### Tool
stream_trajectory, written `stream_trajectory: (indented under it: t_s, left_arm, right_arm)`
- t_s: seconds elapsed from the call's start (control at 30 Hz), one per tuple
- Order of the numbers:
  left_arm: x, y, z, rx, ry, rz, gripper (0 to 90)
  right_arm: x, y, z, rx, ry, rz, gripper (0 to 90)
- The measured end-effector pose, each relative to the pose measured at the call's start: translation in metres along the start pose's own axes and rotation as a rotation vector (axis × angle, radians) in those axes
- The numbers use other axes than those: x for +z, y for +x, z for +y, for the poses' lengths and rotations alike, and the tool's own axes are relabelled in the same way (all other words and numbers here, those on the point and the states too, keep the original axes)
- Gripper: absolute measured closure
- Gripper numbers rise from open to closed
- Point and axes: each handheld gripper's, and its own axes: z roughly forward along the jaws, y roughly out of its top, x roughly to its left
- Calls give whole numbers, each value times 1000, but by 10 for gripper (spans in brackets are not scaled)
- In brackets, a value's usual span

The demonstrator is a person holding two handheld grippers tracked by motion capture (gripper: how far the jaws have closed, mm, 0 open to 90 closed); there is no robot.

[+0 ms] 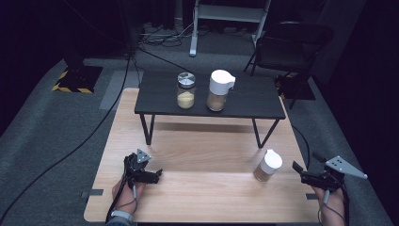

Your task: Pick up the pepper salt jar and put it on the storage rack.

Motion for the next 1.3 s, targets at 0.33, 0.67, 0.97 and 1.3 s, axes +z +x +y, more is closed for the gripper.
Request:
stream_trajectory:
  t_s: [0.33,0.67,0.97,1.3]
  left_arm:
    - [0,0,0,0,-2,3,4]
    - [0,-1,-1,-2,-2,3,4]
    - [0,-1,-1,-4,-2,2,4]
    - [0,-1,-1,-5,-2,2,3]
  right_arm:
    - [0,-2,-26,14,44,28,45]
    - [5,3,-45,-2,86,54,43]
    - [7,4,-56,1,123,70,37]
    - [9,5,-65,6,156,74,36]
